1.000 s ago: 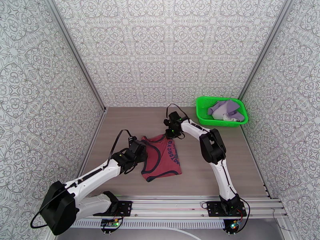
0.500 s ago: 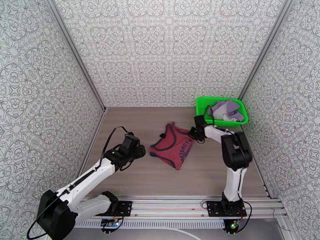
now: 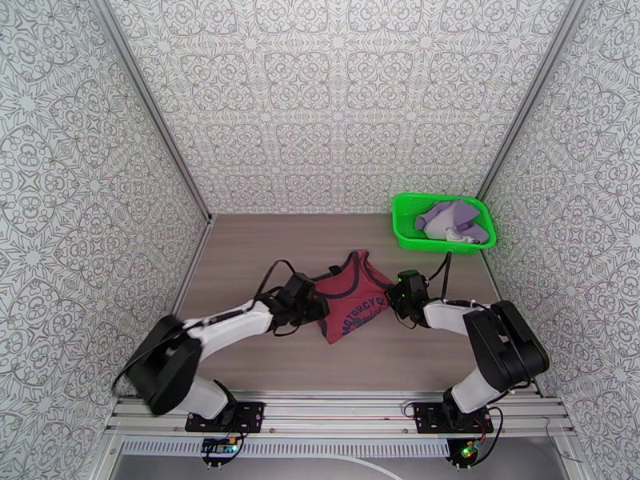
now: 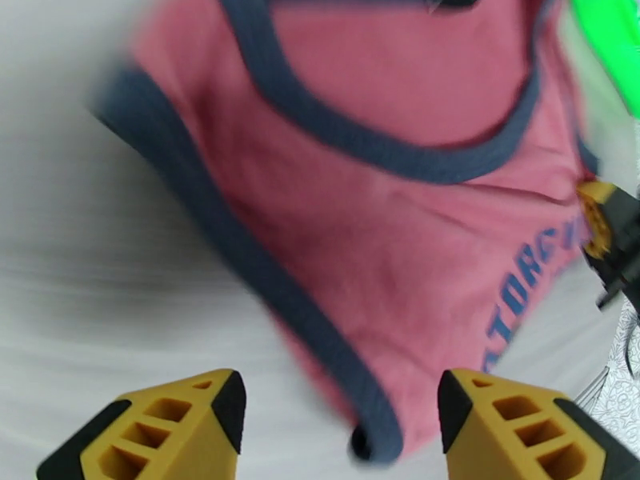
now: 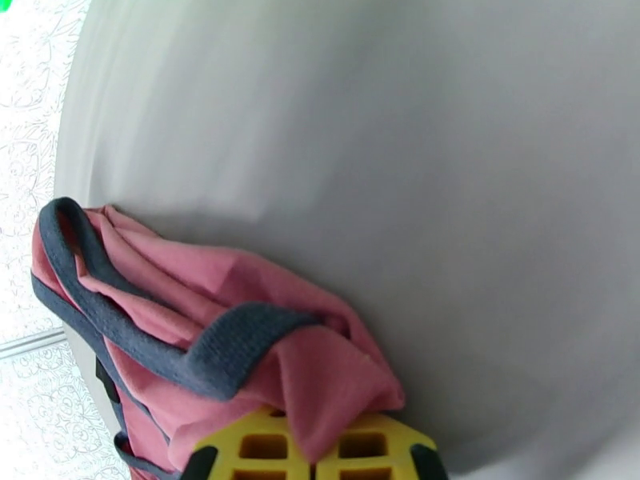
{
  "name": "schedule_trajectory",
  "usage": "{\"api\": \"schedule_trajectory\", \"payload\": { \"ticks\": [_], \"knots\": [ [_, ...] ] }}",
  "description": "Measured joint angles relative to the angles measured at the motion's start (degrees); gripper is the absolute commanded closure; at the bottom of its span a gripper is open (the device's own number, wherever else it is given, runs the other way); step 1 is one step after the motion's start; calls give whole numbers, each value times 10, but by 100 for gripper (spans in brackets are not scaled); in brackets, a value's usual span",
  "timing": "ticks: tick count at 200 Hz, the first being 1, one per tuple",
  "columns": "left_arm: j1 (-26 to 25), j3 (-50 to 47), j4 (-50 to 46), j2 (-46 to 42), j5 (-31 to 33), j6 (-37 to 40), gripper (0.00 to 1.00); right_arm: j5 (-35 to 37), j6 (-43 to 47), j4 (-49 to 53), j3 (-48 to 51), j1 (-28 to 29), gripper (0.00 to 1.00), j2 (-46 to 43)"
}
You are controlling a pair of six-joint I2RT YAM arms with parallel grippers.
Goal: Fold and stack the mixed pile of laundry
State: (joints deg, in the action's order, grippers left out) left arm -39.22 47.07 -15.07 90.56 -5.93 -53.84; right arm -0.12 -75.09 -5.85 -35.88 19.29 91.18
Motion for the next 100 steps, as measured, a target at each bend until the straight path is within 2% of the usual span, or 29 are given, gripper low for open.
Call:
{"api": "schedule_trajectory", "payload": {
  "ticks": [17, 77, 89, 100],
  "knots": [
    [-5, 10, 7, 38, -5, -21, 30, 5, -6, 14, 1, 2, 100, -12],
    [-7, 31, 8, 56, -3, -46, 29, 10, -6, 24, 8, 2, 100, -26],
    [-6, 42, -3, 64, -3, -46, 36, 10, -6, 25, 11, 2, 100, -26],
    [-6, 55, -20, 76, -3, -45, 53, 10, -6, 24, 12, 3, 100, -26]
  ]
}}
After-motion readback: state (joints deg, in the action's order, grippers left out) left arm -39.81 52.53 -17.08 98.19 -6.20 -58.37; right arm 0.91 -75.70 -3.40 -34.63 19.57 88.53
